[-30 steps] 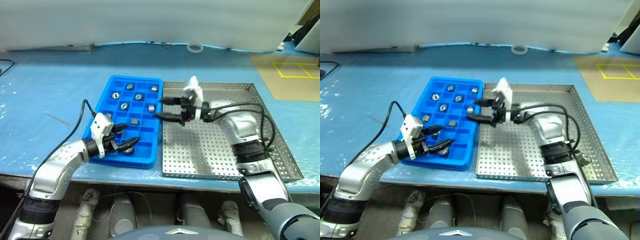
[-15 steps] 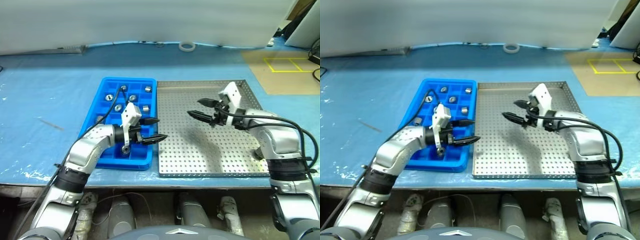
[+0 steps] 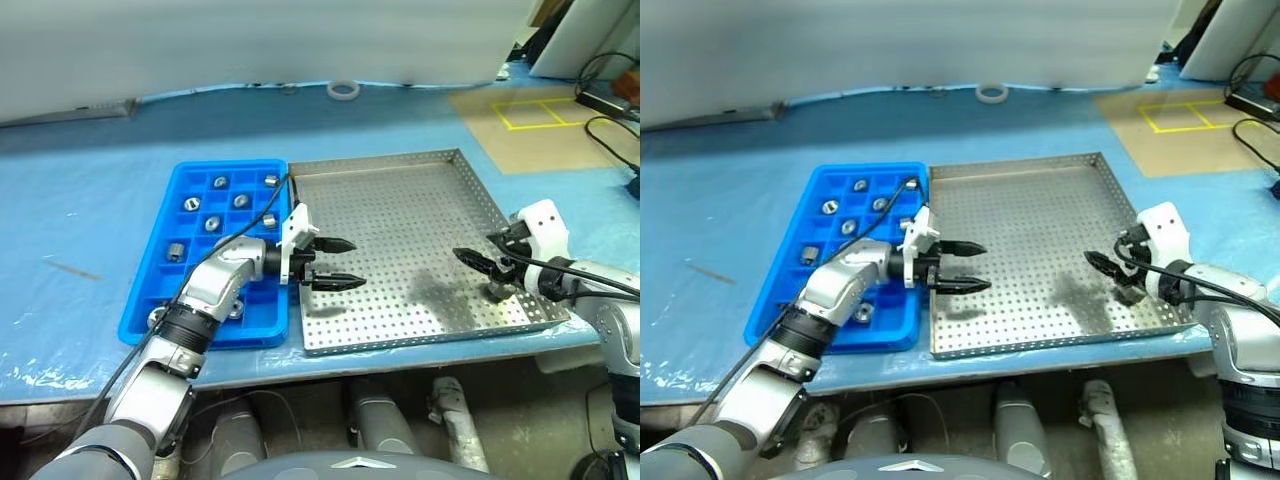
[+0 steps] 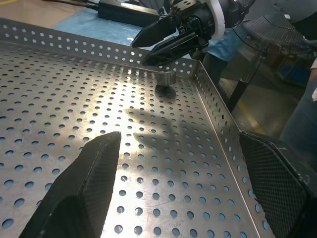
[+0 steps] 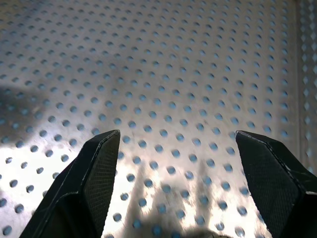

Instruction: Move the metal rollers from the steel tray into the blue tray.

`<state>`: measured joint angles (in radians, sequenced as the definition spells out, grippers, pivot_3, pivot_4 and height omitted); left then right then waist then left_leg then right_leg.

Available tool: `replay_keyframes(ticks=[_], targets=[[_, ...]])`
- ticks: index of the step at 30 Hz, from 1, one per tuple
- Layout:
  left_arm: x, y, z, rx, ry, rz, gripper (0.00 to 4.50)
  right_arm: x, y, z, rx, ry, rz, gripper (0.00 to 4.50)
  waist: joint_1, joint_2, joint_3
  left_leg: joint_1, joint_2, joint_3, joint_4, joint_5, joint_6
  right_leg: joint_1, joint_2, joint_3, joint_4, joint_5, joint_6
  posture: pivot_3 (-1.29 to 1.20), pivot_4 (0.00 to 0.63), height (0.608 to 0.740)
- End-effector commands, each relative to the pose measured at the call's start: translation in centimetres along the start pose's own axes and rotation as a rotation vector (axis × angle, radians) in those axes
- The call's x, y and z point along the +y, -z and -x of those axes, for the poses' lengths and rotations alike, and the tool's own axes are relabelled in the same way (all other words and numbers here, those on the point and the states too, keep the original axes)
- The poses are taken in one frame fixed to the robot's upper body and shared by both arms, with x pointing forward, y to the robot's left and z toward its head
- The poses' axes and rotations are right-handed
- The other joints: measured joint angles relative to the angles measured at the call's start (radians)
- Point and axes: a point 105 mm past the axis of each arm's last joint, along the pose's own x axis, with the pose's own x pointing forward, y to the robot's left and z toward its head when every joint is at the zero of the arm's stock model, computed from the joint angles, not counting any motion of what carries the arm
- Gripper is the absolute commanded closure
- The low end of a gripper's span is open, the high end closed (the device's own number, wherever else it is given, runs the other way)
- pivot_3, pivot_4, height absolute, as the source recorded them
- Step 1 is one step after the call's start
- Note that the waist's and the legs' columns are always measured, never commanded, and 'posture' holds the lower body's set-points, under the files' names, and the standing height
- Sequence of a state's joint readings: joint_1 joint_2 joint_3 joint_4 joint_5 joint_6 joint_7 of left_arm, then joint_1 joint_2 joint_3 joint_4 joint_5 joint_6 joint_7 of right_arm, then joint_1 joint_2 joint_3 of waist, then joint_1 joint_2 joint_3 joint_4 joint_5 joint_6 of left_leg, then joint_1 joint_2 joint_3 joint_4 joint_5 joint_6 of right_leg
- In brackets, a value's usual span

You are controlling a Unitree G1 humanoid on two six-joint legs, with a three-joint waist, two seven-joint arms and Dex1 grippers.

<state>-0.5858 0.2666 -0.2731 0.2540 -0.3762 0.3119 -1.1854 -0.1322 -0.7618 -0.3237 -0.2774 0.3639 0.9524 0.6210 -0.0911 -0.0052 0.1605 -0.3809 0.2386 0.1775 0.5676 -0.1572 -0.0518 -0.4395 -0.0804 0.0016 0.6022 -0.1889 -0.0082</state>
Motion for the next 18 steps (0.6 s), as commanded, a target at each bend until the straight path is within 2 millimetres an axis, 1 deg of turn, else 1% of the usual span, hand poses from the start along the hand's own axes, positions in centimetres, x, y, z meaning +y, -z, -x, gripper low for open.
replay_keyframes(ticks=[1, 5, 7, 8, 10, 13, 16, 17, 18], targets=[[-0.1, -0.7, -0.2, -0.008, 0.027, -0.039, 0.5, -0.4, 0.5, 1.3, 0.024, 0.052, -0.026, 0.59, -0.007, 0.0, 0.0, -0.001, 0.0, 0.0, 0.001, 0.0, 0.0, 0.0, 0.0, 0.0, 0.0, 0.0, 0.0, -0.62, 0.15, 0.74], [0.0, -0.6, -0.3, -0.009, 0.029, -0.041, 0.5, 0.1, 2.5, 1.3, 0.092, 0.043, -0.07, 0.59, -0.027, 0.0, 0.0, -0.003, 0.0, 0.0, 0.004, -0.003, 0.004, 0.0, 0.0, -0.002, -0.002, 0.0, 0.001, -0.62, 0.15, 0.74], [0.1, -0.7, -0.2, -0.013, 0.021, -0.043, 0.5, -0.1, 3.8, 1.0, 0.14, 0.057, -0.06, 0.59, -0.035, 0.0, 0.0, -0.005, -0.001, 0.0, 0.005, -0.004, 0.005, 0.0, 0.0, -0.003, -0.005, 0.0, 0.001, -0.62, 0.15, 0.74], [0.2, -0.8, -0.1, -0.017, 0.016, -0.042, 0.5, -0.2, 4.2, 1.0, 0.155, 0.066, -0.048, 0.76, -0.037, 0.0, 0.0, -0.006, -0.001, 0.0, 0.005, -0.004, 0.006, 0.001, 0.0, -0.003, -0.007, 0.001, 0.002, -0.62, 0.15, 0.74], [0.3, -0.9, 0.2, -0.02, 0.004, -0.045, 0.5, 0.2, 3.8, 0.6, 0.137, 0.039, -0.032, 1.2, -0.043, 0.0, 0.0, -0.007, -0.001, 0.0, 0.005, -0.005, 0.008, 0.003, 0.001, -0.003, -0.015, 0.002, 0.005, -0.59, 0.15, 0.74], [0.5, -0.8, 0.6, -0.011, -0.017, -0.054, 0.5, 0.6, 2.7, 0.0, 0.095, 0.017, -0.033, 2.2, -0.054, 0.0, 0.0, -0.008, -0.002, 0.0, 0.008, -0.008, 0.011, 0.005, 0.0, -0.002, -0.016, 0.002, 0.005, -0.57, 0.15, 0.74], [0.9, -1.3, 1.5, -0.027, -0.065, -0.06, 0.5, 0.7, 1.0, -0.6, 0.036, -0.008, -0.013, 3.24, -0.06, 0.001, 0.0, -0.008, -0.002, 0.0, 0.008, -0.008, 0.01, 0.004, 0.0, -0.002, -0.016, 0.002, 0.004, -0.53, 0.15, 0.74], [1.1, -1.5, 2.0, -0.031, -0.089, -0.065, 0.5, 1.1, -0.4, -1.0, -0.016, -0.038, -0.018, 3.54, -0.061, 0.001, 0.0, -0.008, -0.002, 0.0, 0.008, -0.008, 0.01, 0.004, 0.0, -0.002, -0.016, 0.003, 0.004, -0.5, 0.15, 0.74], [1.1, -1.6, 2.3, -0.033, -0.105, -0.069, 0.5, 1.4, -1.3, -1.2, -0.051, -0.06, -0.022, 3.58, -0.063, 0.001, 0.0, -0.008, -0.002, 0.0, 0.008, -0.008, 0.01, 0.004, 0.0, -0.002, -0.015, 0.003, 0.004, -0.49, 0.15, 0.74]])
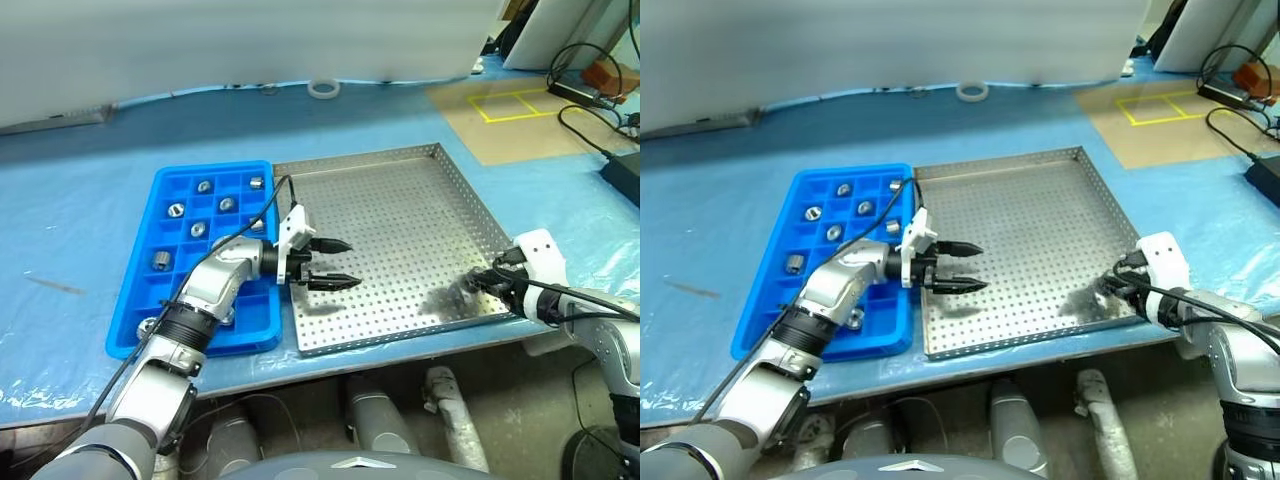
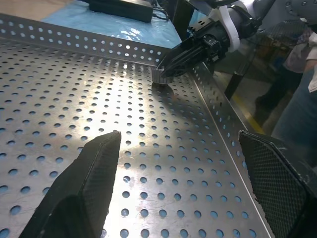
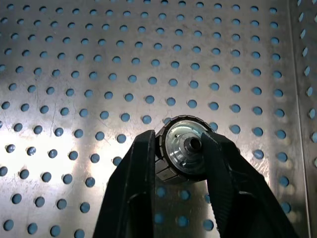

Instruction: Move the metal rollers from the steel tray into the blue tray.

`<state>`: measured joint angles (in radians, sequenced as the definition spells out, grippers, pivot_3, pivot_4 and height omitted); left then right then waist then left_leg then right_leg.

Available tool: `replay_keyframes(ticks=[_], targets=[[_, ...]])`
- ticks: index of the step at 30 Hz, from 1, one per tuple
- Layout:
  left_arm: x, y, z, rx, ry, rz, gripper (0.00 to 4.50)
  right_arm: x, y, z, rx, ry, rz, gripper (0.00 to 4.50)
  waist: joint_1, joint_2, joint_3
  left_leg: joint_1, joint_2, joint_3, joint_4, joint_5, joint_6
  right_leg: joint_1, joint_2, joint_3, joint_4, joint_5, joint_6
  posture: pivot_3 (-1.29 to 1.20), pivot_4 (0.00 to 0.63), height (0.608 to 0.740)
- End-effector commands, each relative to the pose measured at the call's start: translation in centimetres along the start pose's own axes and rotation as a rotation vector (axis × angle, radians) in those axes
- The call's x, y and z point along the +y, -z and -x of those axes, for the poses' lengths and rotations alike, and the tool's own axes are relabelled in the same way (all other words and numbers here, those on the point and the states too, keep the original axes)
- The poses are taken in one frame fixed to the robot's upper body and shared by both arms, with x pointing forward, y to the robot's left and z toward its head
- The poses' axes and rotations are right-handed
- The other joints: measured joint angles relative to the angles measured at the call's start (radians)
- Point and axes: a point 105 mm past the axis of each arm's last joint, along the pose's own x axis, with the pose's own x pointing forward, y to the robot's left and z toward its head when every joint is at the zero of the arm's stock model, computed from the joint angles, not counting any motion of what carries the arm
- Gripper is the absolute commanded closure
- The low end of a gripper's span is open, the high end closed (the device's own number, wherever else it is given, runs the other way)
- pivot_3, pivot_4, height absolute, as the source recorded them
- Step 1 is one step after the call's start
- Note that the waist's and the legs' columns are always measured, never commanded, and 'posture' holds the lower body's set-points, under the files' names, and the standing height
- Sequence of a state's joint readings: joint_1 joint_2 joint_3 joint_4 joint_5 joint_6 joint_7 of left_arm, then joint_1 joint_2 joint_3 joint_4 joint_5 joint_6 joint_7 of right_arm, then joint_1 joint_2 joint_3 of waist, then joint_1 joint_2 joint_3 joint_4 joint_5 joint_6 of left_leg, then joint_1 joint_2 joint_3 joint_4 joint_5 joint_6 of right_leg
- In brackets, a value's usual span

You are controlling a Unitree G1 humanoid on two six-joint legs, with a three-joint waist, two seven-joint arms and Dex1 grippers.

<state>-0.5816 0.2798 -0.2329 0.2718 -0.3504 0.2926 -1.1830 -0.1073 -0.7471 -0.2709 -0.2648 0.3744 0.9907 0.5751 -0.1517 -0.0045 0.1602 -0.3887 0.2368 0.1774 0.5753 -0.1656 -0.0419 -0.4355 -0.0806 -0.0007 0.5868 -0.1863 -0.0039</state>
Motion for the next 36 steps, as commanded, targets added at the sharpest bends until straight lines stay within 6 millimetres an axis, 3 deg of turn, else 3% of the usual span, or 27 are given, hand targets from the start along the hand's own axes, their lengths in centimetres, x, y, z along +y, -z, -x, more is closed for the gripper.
replay_keyframes(ticks=[1, 3, 8, 11, 18, 20, 22, 24, 31, 36], targets=[[0.4, -1.7, 1.4, -0.041, -0.061, -0.057, 0.5, 0.9, -4.3, -0.3, -0.164, -0.07, 0.024, 3.58, -0.001, 0.0, 0.0, 0.0, 0.0, 0.0, 0.0, 0.0, 0.0, -0.001, 0.0, 0.0, 0.0, 0.0, 0.0, -0.47, 0.15, 0.74], [0.5, -2.2, 2.0, -0.059, -0.098, -0.065, 0.5, 2.2, -6.8, -0.5, -0.264, -0.149, 0.053, 3.58, 0.003, 0.001, 0.0, 0.0, 0.0, 0.0, 0.0, 0.0, -0.001, -0.001, 0.0, 0.0, 0.002, 0.001, -0.002, -0.42, 0.15, 0.74], [0.3, -3.7, 4.8, -0.126, -0.257, -0.077, 0.5, 7.9, -13.9, -0.6, -0.517, -0.498, 0.072, 3.58, 0.025, 0.001, 0.0, 0.001, 0.001, 0.0, -0.002, 0.0, -0.001, -0.001, 0.0, 0.0, 0.003, 0.005, -0.009, -0.22, 0.15, 0.74], [-0.2, -3.8, 6.7, -0.131, -0.353, -0.08, 0.5, 10.8, -15.5, -1.2, -0.532, -0.674, 0.101, 3.58, 0.061, 0.002, 0.001, 0.002, 0.004, 0.0, -0.005, 0.0, -0.002, -0.002, 0.0, 0.0, 0.005, 0.005, -0.01, -0.13, 0.15, 0.74], [-3.1, -2.7, 12.0, -0.08, -0.598, -0.044, 0.5, 17.1, -15.2, -1.6, -0.462, -1.068, 0.242, 3.58, 0.191, 0.002, 0.002, 0.003, 0.005, 0.0, -0.012, 0.003, -0.007, -0.003, 0.0, -0.001, 0.004, 0.003, -0.013, 0.1, 0.15, 0.74], [-3.8, -2.5, 12.8, -0.065, -0.638, -0.033, 0.5, 17.9, -15.0, -1.6, -0.444, -1.128, 0.267, 3.58, 0.218, 0.003, 0.002, 0.002, 0.005, 0.0, -0.013, 0.002, -0.007, -0.003, 0.0, -0.001, 0.004, 0.003, -0.013, 0.13, 0.15, 0.74], [-4.4, -1.8, 13.8, -0.027, -0.678, -0.023, 0.5, 18.8, -13.8, -1.8, -0.378, -1.196, 0.329, 3.58, 0.25, 0.003, 0.002, 0.002, 0.005, 0.0, -0.013, 0.003, -0.008, -0.003, 0.0, -0.003, 0.004, 0.003, -0.013, 0.19, 0.15, 0.74], [-5.1, -1.5, 14.6, -0.011, -0.722, -0.016, 0.5, 19.7, -11.4, -2.3, -0.259, -1.262, 0.429, 3.58, 0.262, 0.003, 0.002, 0.003, 0.005, -0.001, -0.013, 0.003, -0.008, -0.002, -0.001, -0.003, 0.004, 0.003, -0.013, 0.21, 0.15, 0.74], [-5.7, -1.0, 14.1, -0.001, -0.72, 0.003, 0.5, 20.9, -8.2, -3.1, -0.141, -1.308, 0.546, 3.58, 0.285, 0.002, 0.002, 0.004, 0.004, -0.002, -0.013, 0.004, -0.011, -0.001, -0.003, -0.003, 0.007, 0.003, -0.013, 0.22, 0.15, 0.74], [-5.3, -0.6, 13.7, 0.009, -0.698, 0.007, 0.5, 22.1, -7.7, -3.5, -0.16, -1.292, 0.552, 3.58, 0.278, 0.002, 0.002, 0.004, 0.004, -0.002, -0.013, 0.006, -0.013, -0.005, -0.002, -0.002, 0.011, 0.002, -0.012, 0.21, 0.15, 0.74]])
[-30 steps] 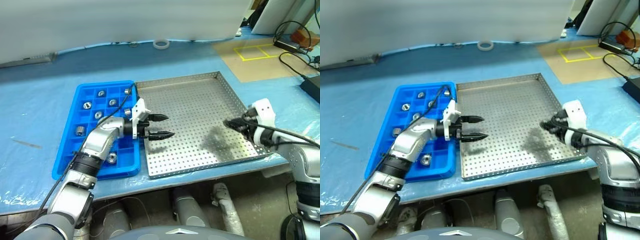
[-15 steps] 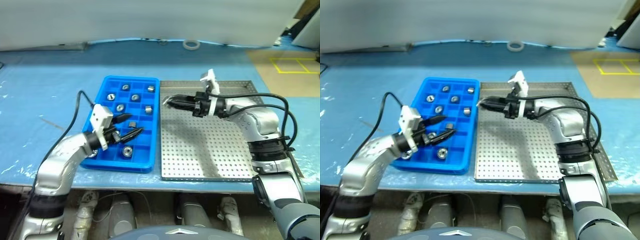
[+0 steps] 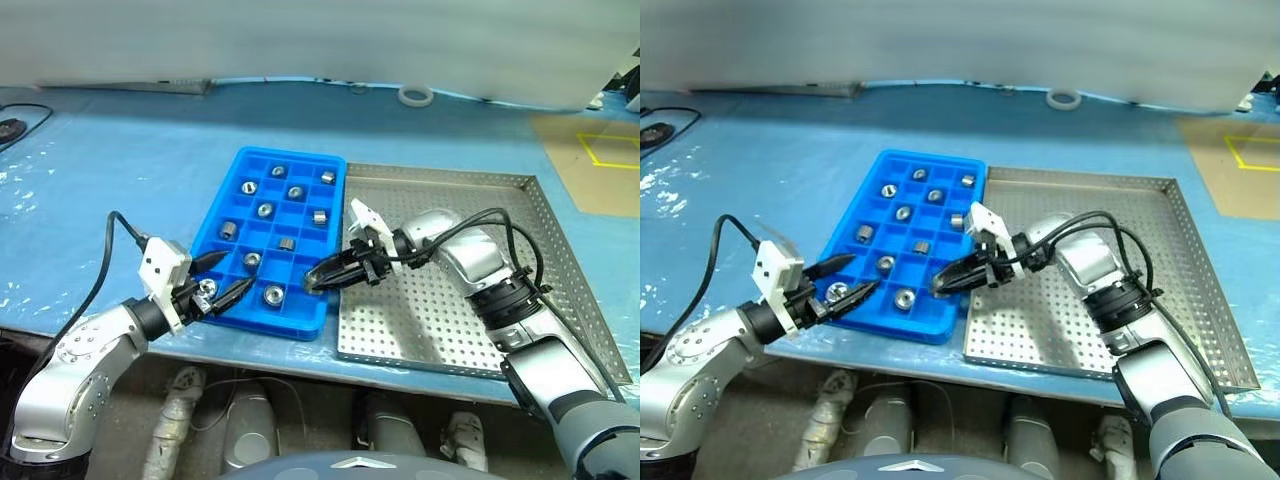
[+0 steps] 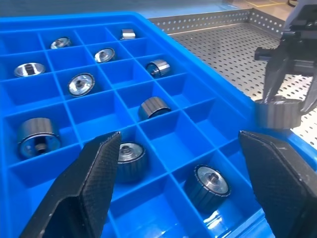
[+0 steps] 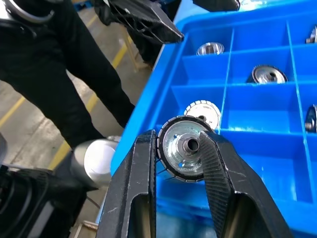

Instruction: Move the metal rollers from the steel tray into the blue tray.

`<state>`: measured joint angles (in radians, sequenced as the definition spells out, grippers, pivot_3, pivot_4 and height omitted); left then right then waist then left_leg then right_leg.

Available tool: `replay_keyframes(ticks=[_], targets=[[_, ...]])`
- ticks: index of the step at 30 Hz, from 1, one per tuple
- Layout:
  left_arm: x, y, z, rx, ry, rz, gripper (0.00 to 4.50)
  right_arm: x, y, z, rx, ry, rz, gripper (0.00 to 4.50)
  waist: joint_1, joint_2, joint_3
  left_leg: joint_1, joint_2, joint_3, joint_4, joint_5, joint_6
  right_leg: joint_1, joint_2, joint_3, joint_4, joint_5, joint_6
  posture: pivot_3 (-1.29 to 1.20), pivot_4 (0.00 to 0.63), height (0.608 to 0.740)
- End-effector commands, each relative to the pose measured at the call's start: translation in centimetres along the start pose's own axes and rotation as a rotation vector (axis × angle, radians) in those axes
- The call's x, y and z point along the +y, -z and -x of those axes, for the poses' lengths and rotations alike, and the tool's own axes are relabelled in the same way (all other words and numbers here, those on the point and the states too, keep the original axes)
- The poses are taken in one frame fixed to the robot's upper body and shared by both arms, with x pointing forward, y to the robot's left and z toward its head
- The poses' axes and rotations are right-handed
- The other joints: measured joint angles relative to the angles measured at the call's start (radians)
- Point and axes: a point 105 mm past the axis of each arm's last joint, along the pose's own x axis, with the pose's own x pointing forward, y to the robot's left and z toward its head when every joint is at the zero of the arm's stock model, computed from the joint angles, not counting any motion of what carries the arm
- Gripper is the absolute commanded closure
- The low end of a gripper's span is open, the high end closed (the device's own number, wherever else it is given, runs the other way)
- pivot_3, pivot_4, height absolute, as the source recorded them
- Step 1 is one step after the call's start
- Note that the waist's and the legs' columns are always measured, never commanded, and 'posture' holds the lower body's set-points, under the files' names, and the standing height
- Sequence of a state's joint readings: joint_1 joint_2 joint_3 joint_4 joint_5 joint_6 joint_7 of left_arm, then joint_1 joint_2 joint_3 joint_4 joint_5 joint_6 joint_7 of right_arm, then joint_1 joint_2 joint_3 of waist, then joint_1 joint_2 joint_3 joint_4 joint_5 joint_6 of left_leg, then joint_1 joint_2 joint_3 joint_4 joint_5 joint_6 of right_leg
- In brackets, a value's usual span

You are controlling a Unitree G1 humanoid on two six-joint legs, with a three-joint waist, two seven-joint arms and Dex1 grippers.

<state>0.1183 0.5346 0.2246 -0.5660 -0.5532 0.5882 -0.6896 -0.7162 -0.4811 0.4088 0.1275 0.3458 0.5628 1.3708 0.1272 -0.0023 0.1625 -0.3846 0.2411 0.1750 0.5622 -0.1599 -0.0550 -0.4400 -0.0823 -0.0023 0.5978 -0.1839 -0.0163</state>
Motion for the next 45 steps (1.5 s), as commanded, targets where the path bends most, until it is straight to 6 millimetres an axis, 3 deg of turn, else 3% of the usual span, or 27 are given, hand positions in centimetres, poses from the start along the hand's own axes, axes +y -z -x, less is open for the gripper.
replay_keyframes(ticks=[1, 4, 14, 21, 30, 37, 41, 45], targets=[[-0.3, -0.8, -0.4, -0.023, 0.028, -0.038, 0.5, 0.6, -0.7, -0.8, -0.015, -0.015, 0.053, 3.58, -0.001, 0.0, 0.0, 0.0, 0.0, 0.0, 0.0, 0.0, -0.001, -0.001, 0.0, 0.0, 0.001, 0.0, 0.0, 0.19, 0.15, 0.74], [-0.4, -0.7, -0.7, -0.022, 0.043, -0.035, 0.5, 1.0, -0.8, -1.5, -0.02, -0.023, 0.061, 3.58, -0.003, 0.0, 0.0, 0.0, 0.0, 0.0, 0.0, 0.001, -0.002, -0.002, 0.001, 0.001, 0.004, -0.001, 0.0, 0.17, 0.15, 0.74], [-0.2, -0.7, -1.0, -0.017, 0.055, -0.041, 0.5, -1.2, -2.0, -2.6, -0.065, 0.113, 0.099, 3.58, -0.005, 0.0, 0.0, 0.002, 0.0, -0.001, 0.0, 0.002, -0.004, -0.003, 0.001, 0.002, 0.008, -0.005, 0.007, 0.16, 0.15, 0.74], [-0.4, -0.5, -0.9, -0.017, 0.055, -0.037, 0.5, -3.1, -0.9, -1.8, -0.009, 0.209, 0.109, 3.58, -0.006, 0.0, 0.0, 0.001, 0.0, -0.001, 0.0, 0.002, -0.004, -0.003, 0.001, 0.002, 0.008, -0.002, 0.002, 0.16, 0.15, 0.74], [-0.6, -0.5, -1.0, -0.015, 0.067, -0.037, 0.5, -3.6, 0.1, -1.1, 0.029, 0.23, 0.114, 3.58, -0.005, 0.0, 0.0, 0.002, 0.0, -0.001, 0.0, 0.002, -0.004, -0.003, 0.001, 0.002, 0.008, -0.003, 0.003, 0.15, 0.15, 0.74], [-0.5, -0.8, -2.1, -0.03, 0.097, -0.046, 0.5, -4.8, -1.0, 0.1, -0.05, 0.332, 0.096, 1.25, -0.006, 0.0, 0.0, 0.002, 0.0, -0.001, 0.0, 0.002, -0.004, -0.003, 0.001, 0.002, 0.009, -0.004, 0.004, 0.09, 0.15, 0.74], [0.3, -1.4, -4.3, -0.081, 0.129, -0.036, 0.5, -6.4, -3.2, 3.0, -0.201, 0.508, 0.109, 1.25, -0.012, 0.0, 0.0, 0.002, 0.0, -0.001, 0.001, 0.003, -0.004, -0.003, 0.001, 0.003, 0.009, -0.002, 0.001, 0.0, 0.15, 0.74], [1.0, -2.0, -6.5, -0.115, 0.165, -0.057, 0.5, -7.6, -3.4, 6.5, -0.293, 0.711, 0.095, 1.25, -0.04, -0.001, 0.0, 0.002, -0.001, -0.001, 0.002, 0.003, -0.005, -0.002, 0.002, 0.004, 0.009, -0.001, 0.0, -0.09, 0.15, 0.74]])
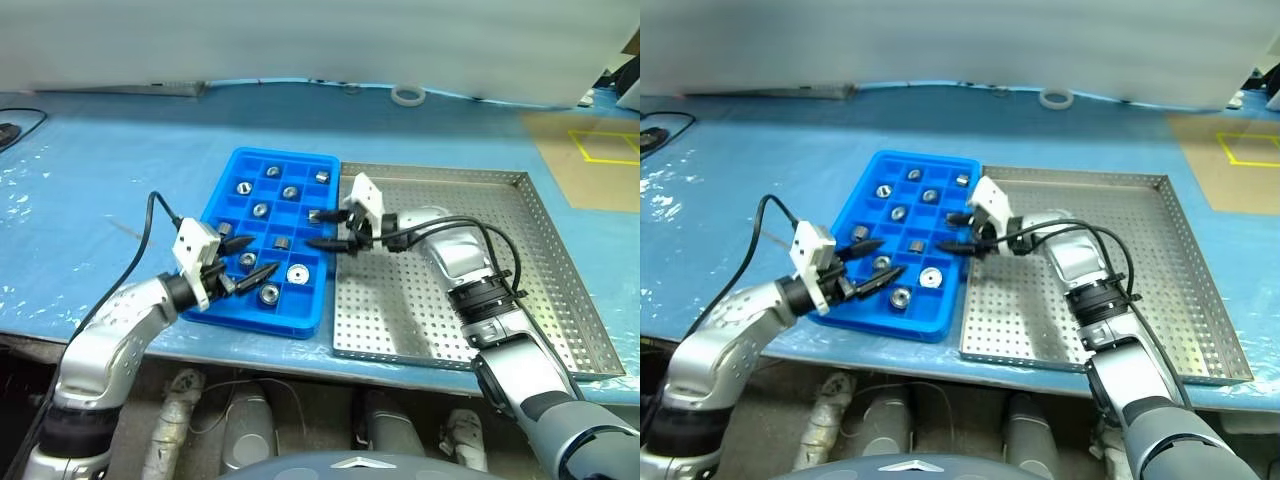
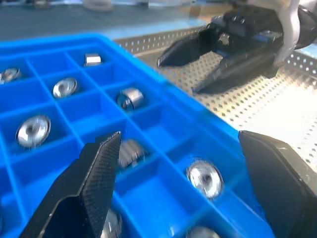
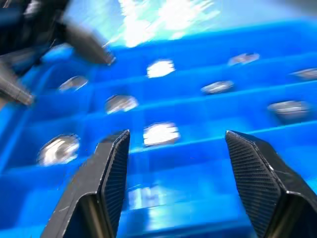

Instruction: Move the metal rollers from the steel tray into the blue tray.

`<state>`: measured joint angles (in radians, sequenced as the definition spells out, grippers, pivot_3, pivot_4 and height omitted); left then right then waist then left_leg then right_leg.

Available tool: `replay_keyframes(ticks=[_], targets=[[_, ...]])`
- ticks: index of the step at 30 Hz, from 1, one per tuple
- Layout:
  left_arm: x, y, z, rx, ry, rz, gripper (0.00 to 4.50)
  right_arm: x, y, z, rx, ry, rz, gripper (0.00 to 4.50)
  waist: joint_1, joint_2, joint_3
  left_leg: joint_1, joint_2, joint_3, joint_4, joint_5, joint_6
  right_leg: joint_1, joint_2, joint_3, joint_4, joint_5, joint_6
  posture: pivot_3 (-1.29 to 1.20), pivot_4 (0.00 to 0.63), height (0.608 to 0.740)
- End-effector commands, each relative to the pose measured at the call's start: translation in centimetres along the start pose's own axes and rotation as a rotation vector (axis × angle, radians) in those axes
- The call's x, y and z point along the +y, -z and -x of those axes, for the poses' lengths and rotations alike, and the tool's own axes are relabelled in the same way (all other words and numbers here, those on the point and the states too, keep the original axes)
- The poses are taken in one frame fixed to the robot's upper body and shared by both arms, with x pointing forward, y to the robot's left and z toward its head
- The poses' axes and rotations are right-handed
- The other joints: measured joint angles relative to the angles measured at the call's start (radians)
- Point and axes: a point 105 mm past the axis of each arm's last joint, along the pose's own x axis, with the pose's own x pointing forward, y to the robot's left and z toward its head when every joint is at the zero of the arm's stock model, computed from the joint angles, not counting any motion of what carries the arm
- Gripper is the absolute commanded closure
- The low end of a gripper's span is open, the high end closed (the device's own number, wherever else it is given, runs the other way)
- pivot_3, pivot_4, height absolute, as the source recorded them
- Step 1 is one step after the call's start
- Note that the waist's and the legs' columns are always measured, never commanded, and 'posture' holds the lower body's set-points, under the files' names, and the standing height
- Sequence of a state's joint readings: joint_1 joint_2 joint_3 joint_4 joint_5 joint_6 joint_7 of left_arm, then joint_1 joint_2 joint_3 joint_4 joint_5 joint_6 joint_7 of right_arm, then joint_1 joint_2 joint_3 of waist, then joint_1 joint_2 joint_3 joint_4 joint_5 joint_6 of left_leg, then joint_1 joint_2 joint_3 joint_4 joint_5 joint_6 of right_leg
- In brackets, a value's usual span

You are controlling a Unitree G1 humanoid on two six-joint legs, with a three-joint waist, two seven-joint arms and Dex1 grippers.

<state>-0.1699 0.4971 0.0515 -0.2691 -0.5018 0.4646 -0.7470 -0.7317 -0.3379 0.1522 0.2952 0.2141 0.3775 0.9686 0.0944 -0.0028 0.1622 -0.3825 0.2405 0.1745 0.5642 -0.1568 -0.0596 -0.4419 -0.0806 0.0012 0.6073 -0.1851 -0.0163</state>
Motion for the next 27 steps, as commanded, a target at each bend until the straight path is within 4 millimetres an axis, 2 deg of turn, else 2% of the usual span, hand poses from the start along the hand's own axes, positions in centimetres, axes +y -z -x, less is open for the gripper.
replay_keyframes(ticks=[1, 9, 14, 17, 19, 27], targets=[[0.0, -1.0, -1.4, -0.049, 0.055, -0.034, 0.5, -2.0, -1.6, 2.1, -0.096, 0.142, 0.014, 1.25, -0.013, 0.0, 0.0, 0.0, 0.0, 0.0, 0.0, 0.001, -0.002, 0.0, 0.0, 0.0, 0.0, 0.0, 0.0, -0.11, 0.15, 0.74], [-0.5, -1.5, -4.8, -0.088, 0.161, -0.043, 0.5, -3.5, 0.1, 7.0, -0.077, 0.342, 0.008, 1.25, -0.058, 0.0, 0.0, -0.001, 0.0, 0.0, 0.0, 0.001, -0.002, 0.0, 0.003, 0.001, -0.001, 0.0, 0.0, -0.24, 0.15, 0.74], [0.1, -2.1, -5.6, -0.135, 0.112, -0.052, 0.5, -4.0, 1.4, 9.6, -0.051, 0.453, 0.026, 1.25, -0.084, 0.0, 0.0, 0.001, 0.0, 0.001, 0.0, 0.0, 0.001, 0.0, 0.003, 0.003, -0.001, 0.0, 0.0, -0.27, 0.15, 0.74], [0.5, -2.1, -5.5, -0.146, 0.091, -0.057, 0.5, -4.2, 1.0, 9.9, -0.075, 0.485, 0.045, 1.25, -0.104, 0.0, 0.0, 0.002, 0.0, 0.001, 0.001, 0.0, 0.001, 0.0, 0.004, 0.003, -0.001, 0.0, 0.0, -0.27, 0.15, 0.74], [0.8, -2.2, -5.3, -0.161, 0.075, -0.052, 0.5, -4.3, 1.8, 9.7, -0.015, 0.493, 0.116, 1.25, -0.109, 0.0, 0.0, 0.001, 0.0, 0.001, 0.001, 0.0, 0.001, 0.0, 0.004, 0.003, -0.001, 0.0, 0.0, -0.26, 0.15, 0.74], [0.2, -1.8, -5.2, -0.174, 0.064, -0.054, 0.5, -4.5, 2.1, 8.8, -0.017, 0.469, 0.103, 1.25, -0.107, 0.0, 0.0, 0.0, 0.0, 0.001, 0.001, -0.001, 0.002, 0.0, 0.004, 0.002, -0.002, 0.0, 0.0, -0.24, 0.15, 0.74]])
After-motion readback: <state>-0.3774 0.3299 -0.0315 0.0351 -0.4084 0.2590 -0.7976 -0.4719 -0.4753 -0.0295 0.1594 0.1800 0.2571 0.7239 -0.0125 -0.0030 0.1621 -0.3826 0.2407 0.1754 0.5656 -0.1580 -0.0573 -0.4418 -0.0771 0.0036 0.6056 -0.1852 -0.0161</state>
